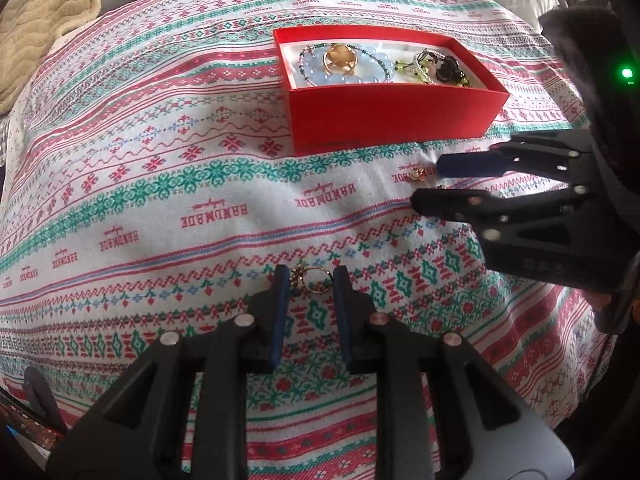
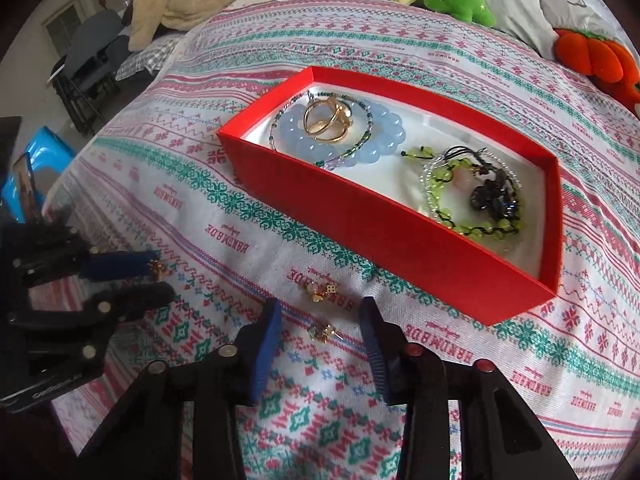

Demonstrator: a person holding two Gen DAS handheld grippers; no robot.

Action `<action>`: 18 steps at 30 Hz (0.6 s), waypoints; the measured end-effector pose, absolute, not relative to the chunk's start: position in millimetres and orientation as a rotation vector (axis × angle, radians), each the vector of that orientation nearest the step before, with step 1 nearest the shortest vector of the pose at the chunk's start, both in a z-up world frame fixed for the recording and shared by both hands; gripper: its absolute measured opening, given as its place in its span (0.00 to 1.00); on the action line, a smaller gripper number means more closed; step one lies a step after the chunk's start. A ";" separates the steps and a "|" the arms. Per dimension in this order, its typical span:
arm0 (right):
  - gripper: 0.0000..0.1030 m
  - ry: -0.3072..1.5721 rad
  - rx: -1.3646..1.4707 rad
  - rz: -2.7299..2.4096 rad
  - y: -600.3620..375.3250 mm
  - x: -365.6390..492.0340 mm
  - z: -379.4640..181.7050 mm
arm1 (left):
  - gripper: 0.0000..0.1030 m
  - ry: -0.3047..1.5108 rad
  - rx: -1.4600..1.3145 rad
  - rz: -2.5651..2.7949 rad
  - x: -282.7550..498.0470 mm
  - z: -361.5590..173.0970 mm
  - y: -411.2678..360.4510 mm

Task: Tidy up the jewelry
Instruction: 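Grasp a gold hoop earring with the left tool while the right tool grasps gold stud earrings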

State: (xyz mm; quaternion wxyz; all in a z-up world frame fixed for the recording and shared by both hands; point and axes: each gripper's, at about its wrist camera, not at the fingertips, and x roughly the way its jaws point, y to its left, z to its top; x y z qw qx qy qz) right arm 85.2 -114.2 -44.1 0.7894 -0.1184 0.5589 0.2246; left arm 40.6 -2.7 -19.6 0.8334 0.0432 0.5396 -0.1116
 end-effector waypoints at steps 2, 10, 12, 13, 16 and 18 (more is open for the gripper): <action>0.33 1.195 -0.266 0.484 -110.6 86.8 -46.3 | 0.23 1.144 0.089 -0.237 40.6 -19.5 -2.0; 0.13 1.182 -0.282 0.493 -102.1 86.5 -48.8 | 0.23 1.146 0.091 -0.235 39.4 -20.3 -3.6; 0.10 1.183 -0.277 0.489 -102.2 87.1 -48.4 | 0.23 1.144 0.091 -0.234 41.4 -19.3 -3.7; 0.10 1.184 -0.274 0.489 -102.5 87.3 -48.2 | 0.23 1.140 0.091 -0.228 40.9 -18.6 -3.0; 0.10 1.186 -0.266 0.489 -103.7 87.4 -45.8 | 0.23 1.125 0.088 -0.214 37.6 -16.2 -1.8; 0.10 1.188 -0.260 0.487 -105.7 87.1 -43.0 | 0.23 1.120 0.079 -0.205 37.6 -14.3 1.4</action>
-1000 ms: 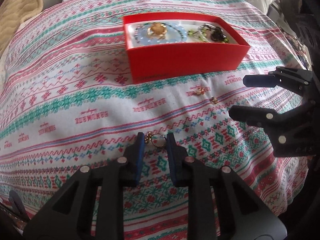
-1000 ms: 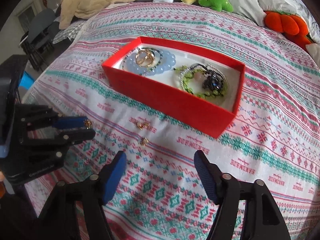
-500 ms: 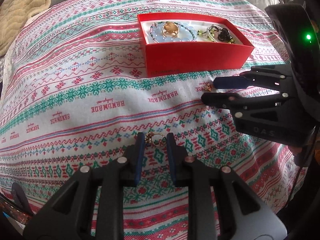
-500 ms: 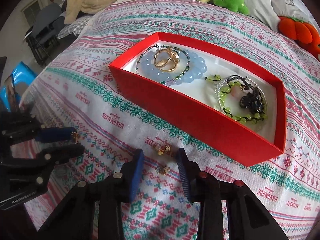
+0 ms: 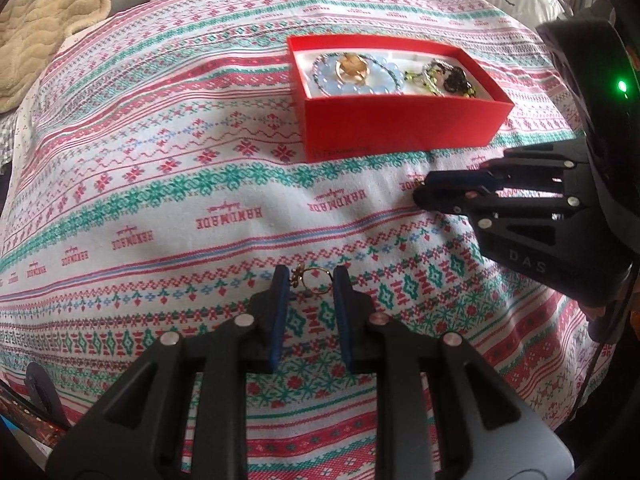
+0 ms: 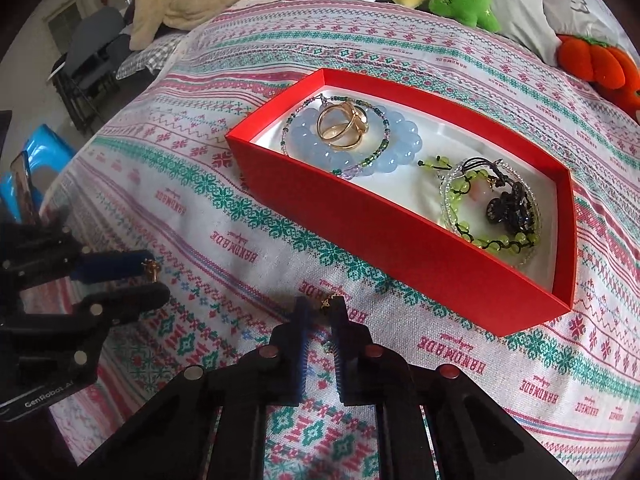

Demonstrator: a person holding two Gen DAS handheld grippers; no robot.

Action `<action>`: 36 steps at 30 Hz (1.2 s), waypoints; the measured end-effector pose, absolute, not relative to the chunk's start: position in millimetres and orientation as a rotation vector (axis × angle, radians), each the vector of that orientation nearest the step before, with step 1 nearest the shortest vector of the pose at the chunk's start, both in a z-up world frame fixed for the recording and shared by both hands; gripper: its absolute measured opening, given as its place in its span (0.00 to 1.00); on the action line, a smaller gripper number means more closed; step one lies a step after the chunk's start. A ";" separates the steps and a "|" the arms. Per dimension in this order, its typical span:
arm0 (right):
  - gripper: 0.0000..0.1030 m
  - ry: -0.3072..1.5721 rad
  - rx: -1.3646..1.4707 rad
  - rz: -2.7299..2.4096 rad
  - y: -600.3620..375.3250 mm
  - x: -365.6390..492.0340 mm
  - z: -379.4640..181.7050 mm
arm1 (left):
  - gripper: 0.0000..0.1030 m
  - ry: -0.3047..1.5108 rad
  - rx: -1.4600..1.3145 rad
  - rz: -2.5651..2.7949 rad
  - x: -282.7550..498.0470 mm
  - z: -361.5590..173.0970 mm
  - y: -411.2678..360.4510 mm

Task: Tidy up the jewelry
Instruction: 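Grasp a gold hoop earring with the left tool while the right tool grasps gold stud earrings, then carry the earrings into the red box with both tools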

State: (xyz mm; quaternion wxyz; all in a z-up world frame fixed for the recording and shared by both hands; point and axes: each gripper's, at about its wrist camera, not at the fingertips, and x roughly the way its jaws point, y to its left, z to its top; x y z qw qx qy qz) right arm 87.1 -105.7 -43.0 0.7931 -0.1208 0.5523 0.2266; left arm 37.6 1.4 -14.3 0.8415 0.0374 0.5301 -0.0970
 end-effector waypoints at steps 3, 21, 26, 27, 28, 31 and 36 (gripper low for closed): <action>0.10 1.188 -0.250 0.486 -110.0 84.5 -35.9 | 0.23 1.116 0.067 -0.190 36.8 -12.6 7.0; 0.10 1.106 -0.147 0.477 -136.9 79.1 20.1 | 0.23 1.018 0.007 -0.170 42.4 24.2 19.5; 0.10 1.094 -0.108 0.455 -147.4 85.0 28.5 | 0.23 1.010 -0.008 -0.167 50.0 28.2 17.4; 0.10 1.092 -0.101 0.451 -148.5 86.1 29.3 | 0.23 1.007 -0.012 -0.167 52.0 29.1 16.6; 0.10 1.086 -0.095 0.446 -150.2 87.5 31.2 | 0.23 1.005 -0.014 -0.167 54.0 30.1 16.1; 0.10 1.069 -0.083 0.438 -153.9 91.7 35.7 | 0.23 0.992 -0.028 -0.166 60.7 33.5 13.4; 0.10 1.053 -0.068 0.414 -160.8 97.5 39.0 | 0.23 0.966 -0.045 -0.178 71.2 40.7 4.7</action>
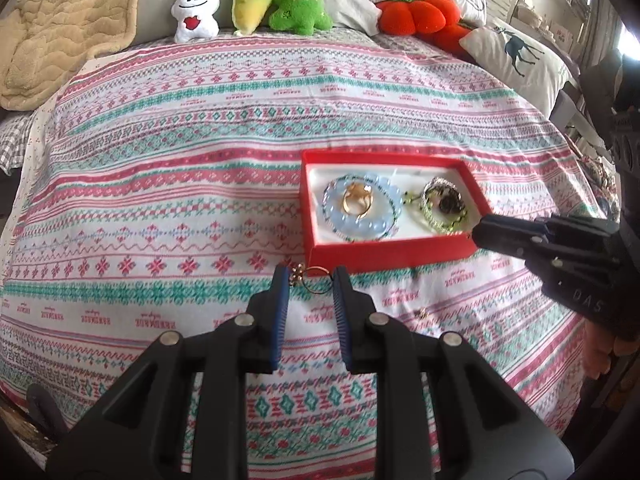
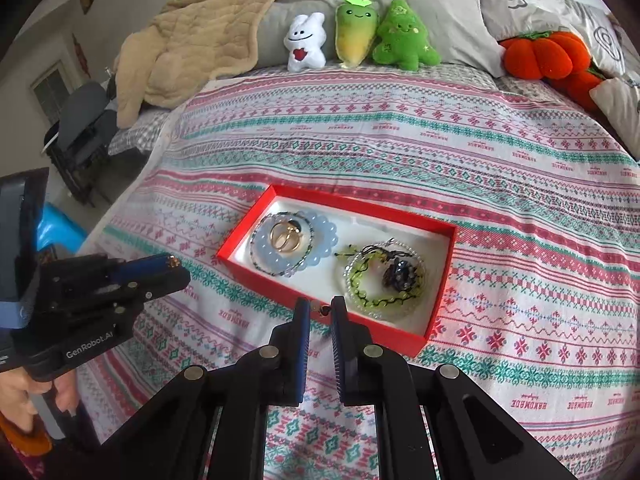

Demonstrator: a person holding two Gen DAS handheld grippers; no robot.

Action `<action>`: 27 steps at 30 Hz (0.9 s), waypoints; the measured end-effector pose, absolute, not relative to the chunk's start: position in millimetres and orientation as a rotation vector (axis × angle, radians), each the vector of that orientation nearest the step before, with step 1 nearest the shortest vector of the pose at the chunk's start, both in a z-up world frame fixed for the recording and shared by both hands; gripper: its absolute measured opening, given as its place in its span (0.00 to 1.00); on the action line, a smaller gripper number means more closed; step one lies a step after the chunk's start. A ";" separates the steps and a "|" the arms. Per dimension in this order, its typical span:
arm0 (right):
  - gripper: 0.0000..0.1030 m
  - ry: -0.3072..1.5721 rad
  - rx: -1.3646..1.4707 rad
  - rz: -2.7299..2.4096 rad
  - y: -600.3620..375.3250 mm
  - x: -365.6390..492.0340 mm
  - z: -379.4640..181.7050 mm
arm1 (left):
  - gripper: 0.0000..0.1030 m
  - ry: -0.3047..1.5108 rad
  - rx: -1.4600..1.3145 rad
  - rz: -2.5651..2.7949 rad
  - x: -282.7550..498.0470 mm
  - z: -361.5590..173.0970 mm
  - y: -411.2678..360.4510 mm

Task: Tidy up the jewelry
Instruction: 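Carry the earrings into the red box with both tools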

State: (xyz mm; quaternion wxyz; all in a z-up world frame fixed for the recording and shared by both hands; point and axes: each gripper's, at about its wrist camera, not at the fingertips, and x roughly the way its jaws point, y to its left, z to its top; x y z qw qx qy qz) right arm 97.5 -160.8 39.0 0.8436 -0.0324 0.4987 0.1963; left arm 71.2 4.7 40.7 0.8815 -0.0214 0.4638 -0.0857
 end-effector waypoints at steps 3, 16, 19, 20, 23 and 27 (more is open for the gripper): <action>0.10 1.049 -0.059 0.402 -165.4 101.6 39.1 | 0.23 0.952 -0.049 -0.190 78.5 44.2 -3.2; 0.10 1.030 -0.033 0.355 -181.6 119.1 34.7 | 0.23 0.923 -0.076 -0.216 113.2 40.4 -30.4; 0.10 1.026 -0.028 0.346 -184.6 123.3 33.6 | 0.23 0.917 -0.087 -0.215 120.5 37.9 -33.2; 0.10 1.023 -0.029 0.344 -185.1 124.9 33.3 | 0.23 0.916 -0.090 -0.215 122.0 37.4 -34.3; 0.10 1.017 -0.029 0.340 -187.3 128.4 32.5 | 0.23 0.911 -0.092 -0.218 125.9 36.3 -37.8; 0.10 1.022 -0.023 0.335 -190.0 132.7 29.7 | 0.23 0.904 -0.076 -0.212 130.2 33.1 -41.9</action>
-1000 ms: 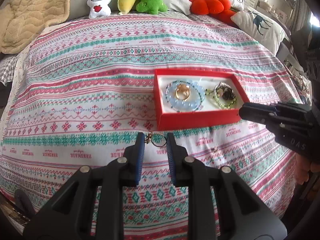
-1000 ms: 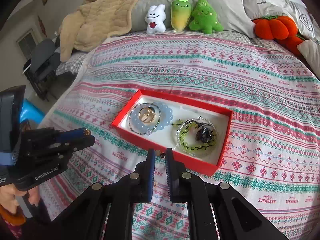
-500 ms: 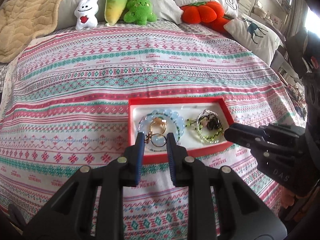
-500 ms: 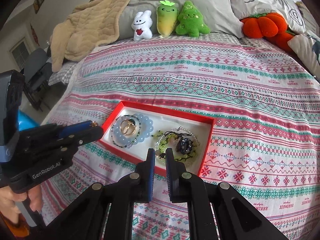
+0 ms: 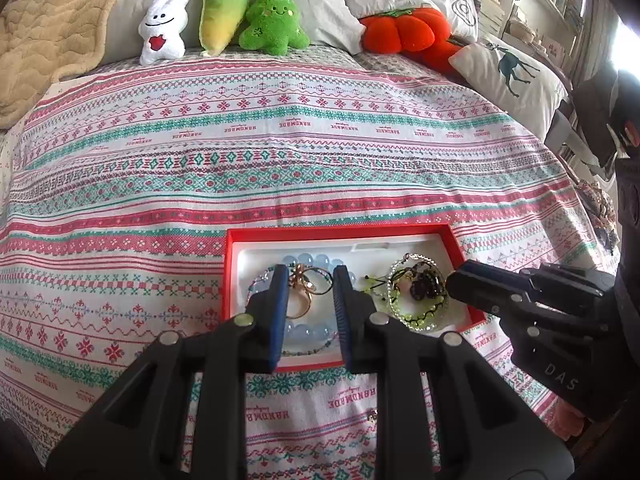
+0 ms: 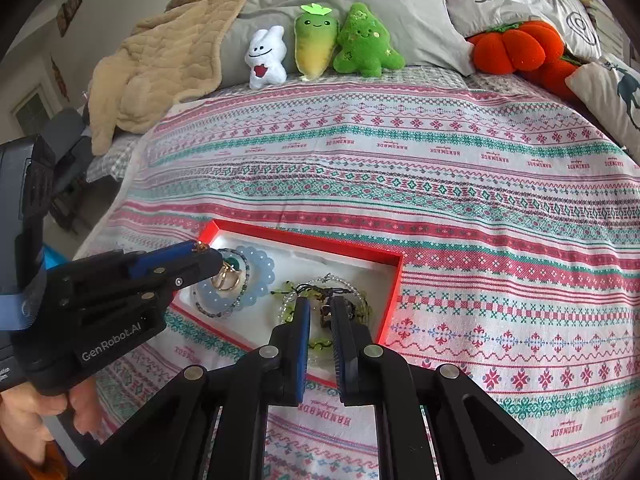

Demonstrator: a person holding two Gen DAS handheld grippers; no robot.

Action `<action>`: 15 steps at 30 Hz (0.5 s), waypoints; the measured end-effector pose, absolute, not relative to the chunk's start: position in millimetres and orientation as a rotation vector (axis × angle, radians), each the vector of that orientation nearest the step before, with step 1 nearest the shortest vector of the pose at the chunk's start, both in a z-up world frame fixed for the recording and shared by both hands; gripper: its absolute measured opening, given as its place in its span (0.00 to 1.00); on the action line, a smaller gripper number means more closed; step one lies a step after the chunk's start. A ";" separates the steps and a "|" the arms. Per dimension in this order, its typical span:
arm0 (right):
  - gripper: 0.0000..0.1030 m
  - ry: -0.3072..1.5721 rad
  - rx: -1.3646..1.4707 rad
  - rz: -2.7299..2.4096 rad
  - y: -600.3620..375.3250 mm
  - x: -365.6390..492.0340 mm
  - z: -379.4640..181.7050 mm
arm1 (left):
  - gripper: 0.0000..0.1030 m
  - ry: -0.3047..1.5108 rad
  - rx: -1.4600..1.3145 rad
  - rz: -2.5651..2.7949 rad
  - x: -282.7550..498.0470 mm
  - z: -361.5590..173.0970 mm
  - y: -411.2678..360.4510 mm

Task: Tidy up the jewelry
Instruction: 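Carry the earrings into the red box with both tools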

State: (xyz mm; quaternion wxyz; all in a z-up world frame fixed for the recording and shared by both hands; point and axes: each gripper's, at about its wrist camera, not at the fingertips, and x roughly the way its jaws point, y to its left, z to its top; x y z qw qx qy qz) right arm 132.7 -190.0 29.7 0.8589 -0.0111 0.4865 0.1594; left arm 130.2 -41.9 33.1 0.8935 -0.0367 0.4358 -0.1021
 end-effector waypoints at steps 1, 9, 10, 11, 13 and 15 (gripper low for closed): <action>0.10 1.023 -0.025 0.334 -190.0 133.6 28.5 | 0.23 0.906 -0.072 -0.206 131.4 31.4 -42.3; 0.10 1.032 -0.031 0.329 -190.0 136.7 23.4 | 0.44 0.914 -0.063 -0.176 132.5 30.6 -42.1; 0.10 1.031 -0.031 0.328 -190.2 136.9 23.6 | 0.45 0.911 -0.060 -0.174 131.4 32.5 -41.9; 0.10 1.030 -0.031 0.328 -190.4 137.0 24.0 | 0.46 0.908 -0.057 -0.172 130.6 33.7 -40.8; 0.11 1.029 -0.031 0.325 -190.8 138.1 23.9 | 0.51 0.906 -0.050 -0.165 128.5 36.4 -39.4; 0.11 1.028 -0.032 0.320 -191.1 138.9 23.7 | 0.54 0.907 -0.040 -0.157 126.8 38.0 -37.9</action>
